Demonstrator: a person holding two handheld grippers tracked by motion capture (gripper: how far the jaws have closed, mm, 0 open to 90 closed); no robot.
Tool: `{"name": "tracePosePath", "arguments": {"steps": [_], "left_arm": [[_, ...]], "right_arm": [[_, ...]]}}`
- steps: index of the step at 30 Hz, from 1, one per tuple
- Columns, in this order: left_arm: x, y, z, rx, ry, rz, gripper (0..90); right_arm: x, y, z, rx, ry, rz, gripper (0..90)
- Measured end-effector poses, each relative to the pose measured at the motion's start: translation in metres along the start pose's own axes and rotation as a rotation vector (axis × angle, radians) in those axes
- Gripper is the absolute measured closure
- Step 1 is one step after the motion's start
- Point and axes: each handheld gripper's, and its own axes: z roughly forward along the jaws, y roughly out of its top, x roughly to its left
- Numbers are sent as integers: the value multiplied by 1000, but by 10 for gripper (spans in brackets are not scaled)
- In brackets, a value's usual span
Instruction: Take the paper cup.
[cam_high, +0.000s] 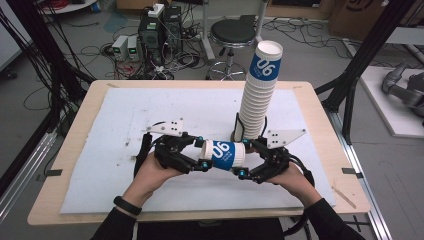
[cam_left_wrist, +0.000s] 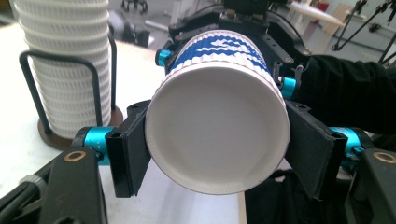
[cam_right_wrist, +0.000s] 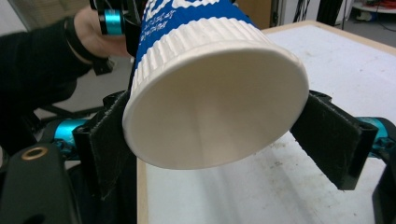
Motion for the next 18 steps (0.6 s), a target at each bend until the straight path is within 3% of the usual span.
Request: {"name": "tracePosePath", "arguments": {"steps": [9, 13, 16, 18], "left_arm": [[3, -6, -1, -143, -13, -4, 298], [1, -7, 5, -128, -15, 16, 297], [1, -7, 5, -107, -22, 4, 295], [2, -7, 6, -66, -34, -21, 292]], "right_arm": [[0, 3, -4, -90, -6, 79, 147], [2, 3, -1, -102, -10, 75, 141], [1, 3, -2, -90, -5, 66, 156], [2, 3, -3, -80, -4, 60, 164]]}}
